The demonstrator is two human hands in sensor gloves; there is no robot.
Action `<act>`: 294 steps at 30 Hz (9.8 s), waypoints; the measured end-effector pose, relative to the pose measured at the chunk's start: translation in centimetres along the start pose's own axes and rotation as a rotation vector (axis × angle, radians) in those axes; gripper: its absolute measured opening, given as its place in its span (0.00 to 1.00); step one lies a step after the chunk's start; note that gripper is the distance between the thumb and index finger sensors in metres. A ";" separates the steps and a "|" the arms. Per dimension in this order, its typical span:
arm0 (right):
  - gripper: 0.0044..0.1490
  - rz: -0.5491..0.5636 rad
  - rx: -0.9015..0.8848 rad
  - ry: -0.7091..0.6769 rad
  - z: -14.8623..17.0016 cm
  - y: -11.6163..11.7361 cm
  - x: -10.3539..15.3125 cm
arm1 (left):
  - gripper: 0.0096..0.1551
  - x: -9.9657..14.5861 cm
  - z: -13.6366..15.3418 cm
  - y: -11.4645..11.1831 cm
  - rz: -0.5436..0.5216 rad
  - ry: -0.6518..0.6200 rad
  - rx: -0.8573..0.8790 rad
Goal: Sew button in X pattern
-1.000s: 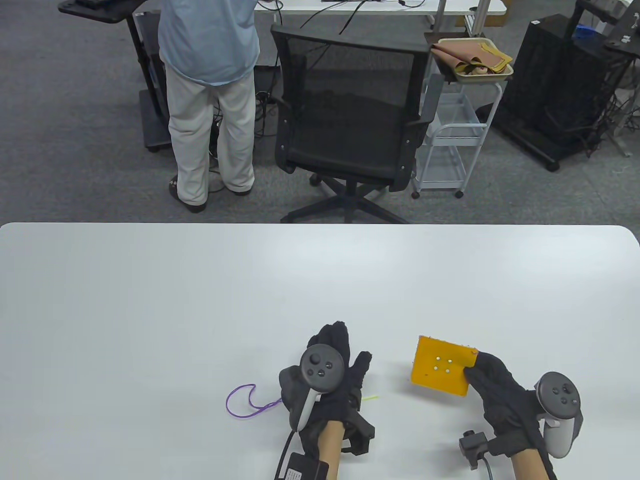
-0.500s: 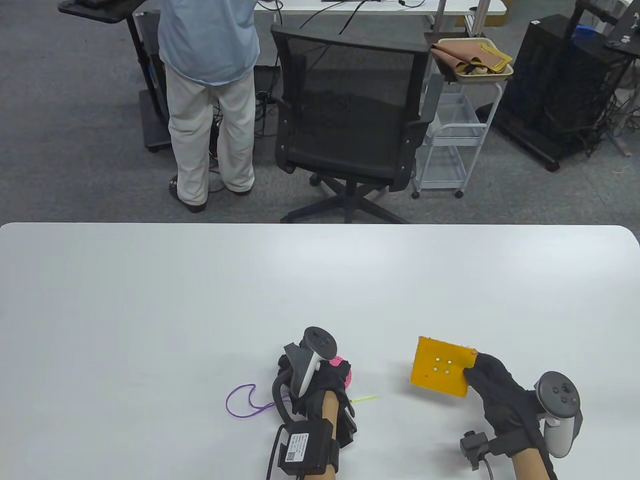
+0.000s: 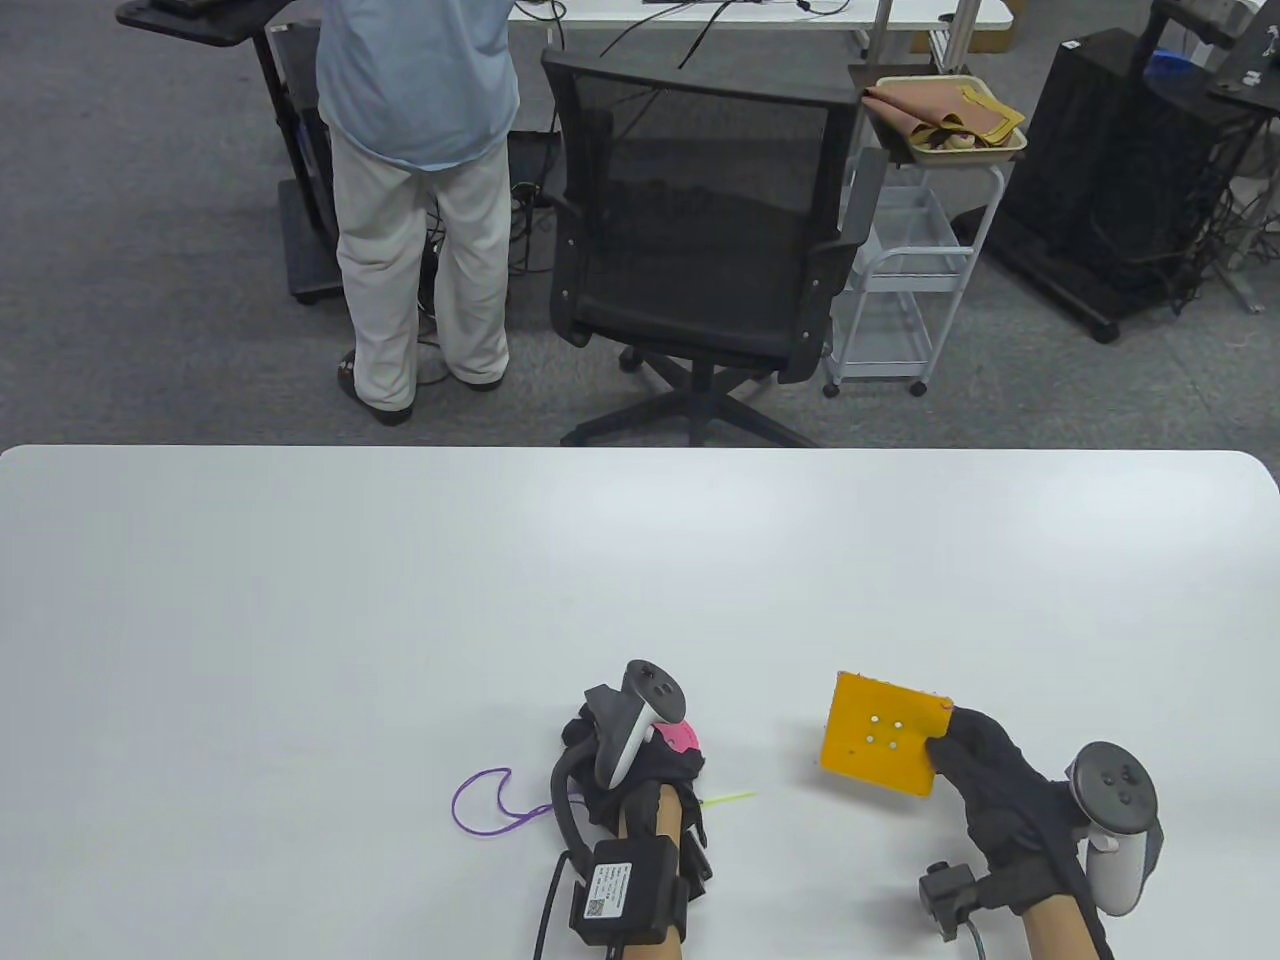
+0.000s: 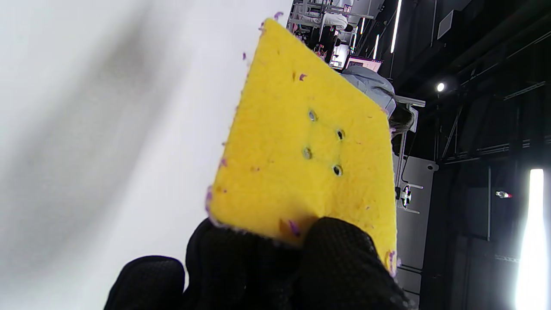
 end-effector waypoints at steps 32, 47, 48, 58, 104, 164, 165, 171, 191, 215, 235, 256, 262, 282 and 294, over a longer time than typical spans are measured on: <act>0.23 0.020 -0.002 0.025 0.3 -0.1 -0.1 | 0.31 0.1 1.2 2.0 -0.154 -0.004 0.054; 0.23 0.018 0.002 0.032 0.5 0.0 -0.1 | 0.20 2.1 1.6 4.3 -0.178 -0.122 0.210; 0.23 0.019 0.002 0.032 0.5 0.0 -0.1 | 0.21 2.4 1.7 4.6 -0.197 -0.135 0.215; 0.24 0.018 0.018 0.032 0.6 0.2 -0.1 | 0.20 6.8 1.6 6.4 -0.366 -0.384 0.382; 0.23 -0.248 0.033 -0.122 -0.7 4.6 0.5 | 0.19 12.9 -2.0 0.1 -0.280 -0.860 0.773; 0.24 -0.404 -0.067 -0.168 -1.1 5.9 1.0 | 0.14 14.0 -1.4 0.7 -0.542 -0.875 0.659; 0.24 -0.403 -0.063 -0.170 -1.1 5.9 1.0 | 0.15 14.0 -1.5 0.8 -0.551 -0.876 0.648; 0.24 -0.412 -0.052 -0.184 -1.1 5.9 1.0 | 0.15 14.2 -1.5 0.8 -0.575 -0.875 0.636; 0.33 -0.421 -0.035 -0.191 -1.2 6.2 1.2 | 0.17 14.6 -1.5 1.0 -0.664 -0.856 0.559; 0.24 -0.243 0.117 -0.166 -1.3 5.8 1.4 | 0.32 13.8 -2.1 0.4 -0.595 -0.794 0.526; 0.25 -0.148 0.035 -0.131 -1.0 4.1 1.1 | 0.23 12.5 -0.8 2.5 -0.590 -0.633 0.136; 0.25 -0.148 0.028 -0.112 -0.9 4.0 1.0 | 0.30 7.2 -1.7 -2.2 -0.226 -0.330 -0.314; 0.25 -0.149 0.029 -0.106 -0.9 4.0 1.0 | 0.26 7.2 -1.7 -2.2 -0.213 -0.303 -0.305; 0.25 -0.143 0.017 -0.091 -0.9 4.0 1.0 | 0.19 7.1 -1.5 -1.8 -0.252 -0.323 -0.298; 0.25 -0.142 0.016 -0.091 -0.9 3.9 1.0 | 0.18 7.2 -0.5 -0.9 -0.269 -0.338 -0.156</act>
Point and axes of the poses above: the tracker on the back of each hand, its own z axis roughly to the little-finger side, its own x axis roughly from the fingertips to the wrist, y = z × x, the point moved 2 cm from there along -x, roughly from the wrist to the fingertips, and after that the axes turned 1 degree about x, right-handed, at the moved point
